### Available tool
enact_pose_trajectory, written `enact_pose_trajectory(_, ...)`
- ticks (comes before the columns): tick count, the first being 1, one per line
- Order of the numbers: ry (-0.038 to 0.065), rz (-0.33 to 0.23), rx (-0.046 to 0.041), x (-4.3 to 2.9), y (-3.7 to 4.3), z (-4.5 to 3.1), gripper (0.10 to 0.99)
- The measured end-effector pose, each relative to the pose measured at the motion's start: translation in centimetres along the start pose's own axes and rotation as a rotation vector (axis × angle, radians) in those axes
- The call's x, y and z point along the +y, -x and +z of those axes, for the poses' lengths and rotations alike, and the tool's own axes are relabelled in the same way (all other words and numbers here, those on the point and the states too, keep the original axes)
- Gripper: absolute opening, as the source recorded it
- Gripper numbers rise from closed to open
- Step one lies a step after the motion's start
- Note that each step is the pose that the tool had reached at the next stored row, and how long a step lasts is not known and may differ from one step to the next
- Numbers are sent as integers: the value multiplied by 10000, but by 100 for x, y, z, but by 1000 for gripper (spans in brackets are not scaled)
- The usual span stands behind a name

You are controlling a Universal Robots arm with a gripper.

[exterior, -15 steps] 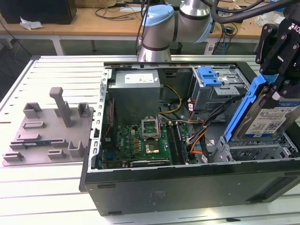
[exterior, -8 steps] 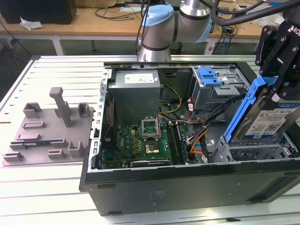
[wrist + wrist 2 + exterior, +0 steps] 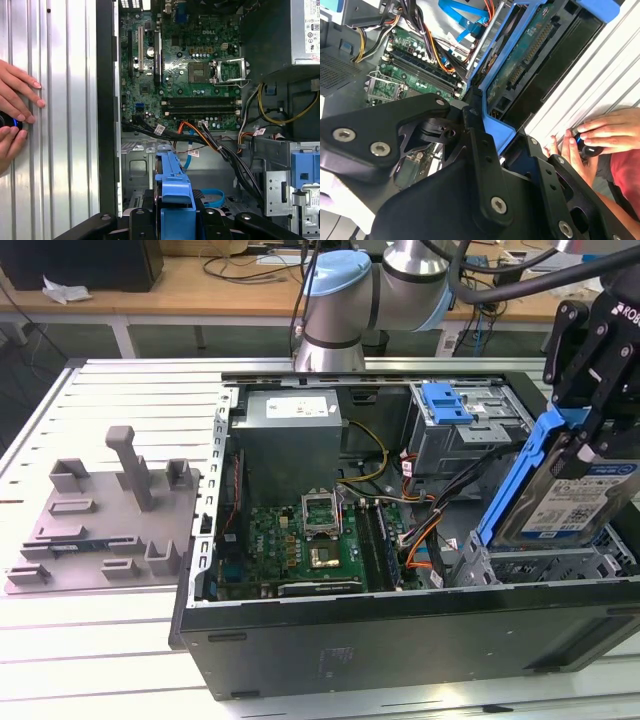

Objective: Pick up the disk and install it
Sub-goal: 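Insert the disk into the insertion slot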

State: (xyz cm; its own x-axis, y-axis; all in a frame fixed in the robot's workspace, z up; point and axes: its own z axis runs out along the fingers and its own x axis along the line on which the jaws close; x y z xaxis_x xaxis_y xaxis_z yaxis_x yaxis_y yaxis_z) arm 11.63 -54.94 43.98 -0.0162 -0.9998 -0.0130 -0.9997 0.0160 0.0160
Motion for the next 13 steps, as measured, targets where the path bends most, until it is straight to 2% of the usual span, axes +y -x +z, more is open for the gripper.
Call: enact_pose_trajectory(13, 0, 0, -1, -2, -2, 112, 369)
